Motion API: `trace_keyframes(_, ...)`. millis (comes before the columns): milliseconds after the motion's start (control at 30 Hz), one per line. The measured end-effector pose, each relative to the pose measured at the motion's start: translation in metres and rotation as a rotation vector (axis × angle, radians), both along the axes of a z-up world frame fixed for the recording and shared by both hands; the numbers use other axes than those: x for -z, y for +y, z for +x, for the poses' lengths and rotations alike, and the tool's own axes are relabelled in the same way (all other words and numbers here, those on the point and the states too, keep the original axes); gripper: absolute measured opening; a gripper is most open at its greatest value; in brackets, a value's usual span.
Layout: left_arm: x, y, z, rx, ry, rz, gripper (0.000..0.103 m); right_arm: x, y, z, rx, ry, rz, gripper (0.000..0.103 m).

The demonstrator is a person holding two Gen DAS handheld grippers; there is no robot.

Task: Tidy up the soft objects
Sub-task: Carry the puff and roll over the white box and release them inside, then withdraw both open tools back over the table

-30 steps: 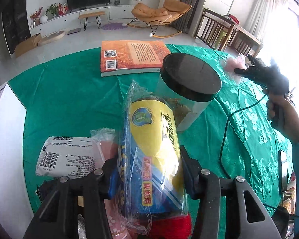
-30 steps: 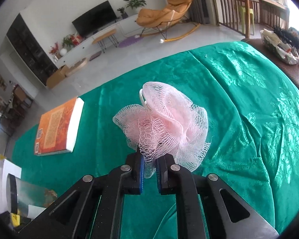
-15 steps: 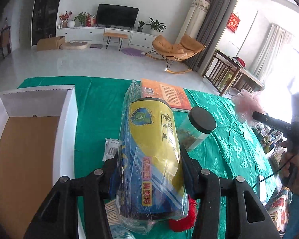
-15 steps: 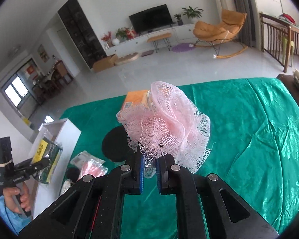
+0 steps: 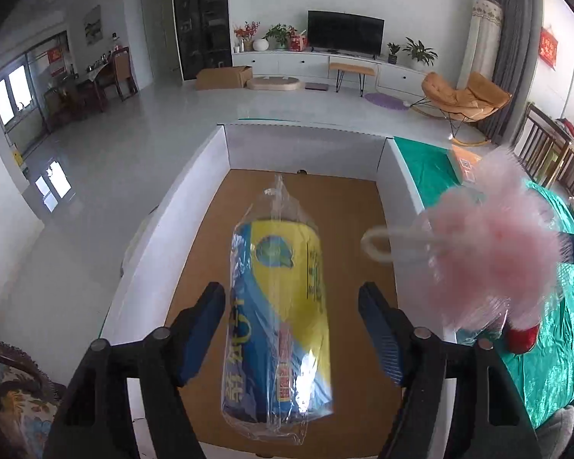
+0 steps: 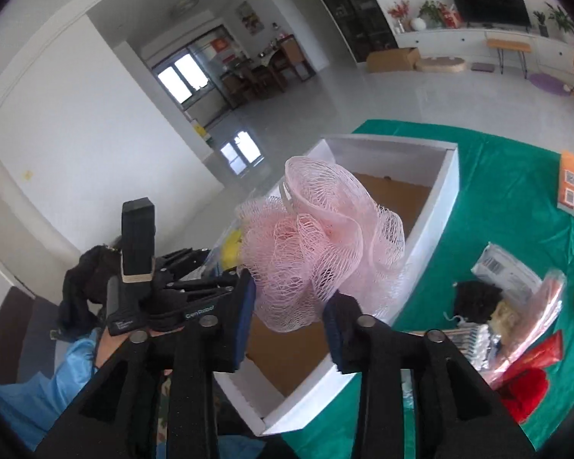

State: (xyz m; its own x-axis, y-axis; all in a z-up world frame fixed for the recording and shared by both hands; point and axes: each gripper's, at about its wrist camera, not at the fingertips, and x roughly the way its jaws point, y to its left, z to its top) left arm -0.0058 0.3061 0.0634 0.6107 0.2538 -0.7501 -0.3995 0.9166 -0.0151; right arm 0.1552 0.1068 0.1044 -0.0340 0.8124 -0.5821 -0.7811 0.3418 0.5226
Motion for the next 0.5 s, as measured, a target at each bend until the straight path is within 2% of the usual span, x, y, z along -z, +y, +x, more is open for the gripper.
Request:
trace_keyframes(33, -0.001, -0.002, -0.003, -0.005, -0.021, 0.010, 0.095, 0.009, 0.007, -0.003, -0.010, 0.030, 0.011, 0.077)
trace_keyframes(67, -0.003, -0.006, -0.005, -0.004, -0.048, 0.022, 0.101, 0.016, 0.008, -0.004, -0.011, 0.042, 0.016, 0.077)
trace_keyframes(133, -0.007, -0.018, -0.005, 0.023, -0.089, 0.030, 0.101, 0.028, -0.003, -0.010, 0.017, 0.028, 0.004, 0.077)
trace_keyframes(233, -0.013, -0.055, 0.004, 0.116, -0.134, 0.012, 0.101, 0.039, -0.050, -0.013, 0.126, -0.053, -0.049, 0.077)
trace_keyframes(367, -0.010, -0.140, 0.019, 0.323, -0.152, -0.048, 0.102, 0.067, -0.142, -0.023, 0.396, -0.229, -0.199, 0.077)
trace_keyframes(433, 0.008, -0.185, 0.026, 0.431, -0.112, -0.092, 0.102, 0.094, -0.193, -0.023, 0.561, -0.272, -0.297, 0.077)
trace_keyframes(500, 0.038, -0.229, 0.039, 0.517, -0.040, -0.130, 0.102, 0.127, -0.235, -0.014, 0.710, -0.273, -0.418, 0.077)
